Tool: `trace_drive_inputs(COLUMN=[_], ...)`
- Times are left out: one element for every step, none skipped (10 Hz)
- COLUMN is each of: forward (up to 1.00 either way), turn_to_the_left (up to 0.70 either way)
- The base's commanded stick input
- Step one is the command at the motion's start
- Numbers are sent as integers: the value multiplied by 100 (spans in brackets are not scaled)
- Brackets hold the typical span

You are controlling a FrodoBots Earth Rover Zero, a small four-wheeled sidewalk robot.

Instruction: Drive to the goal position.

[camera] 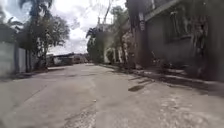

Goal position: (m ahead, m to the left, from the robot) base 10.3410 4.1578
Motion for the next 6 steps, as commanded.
trace_drive_inputs(forward=[100,100,100,100,100,100], turn_to_the_left=[0,0,0,0,0,0])
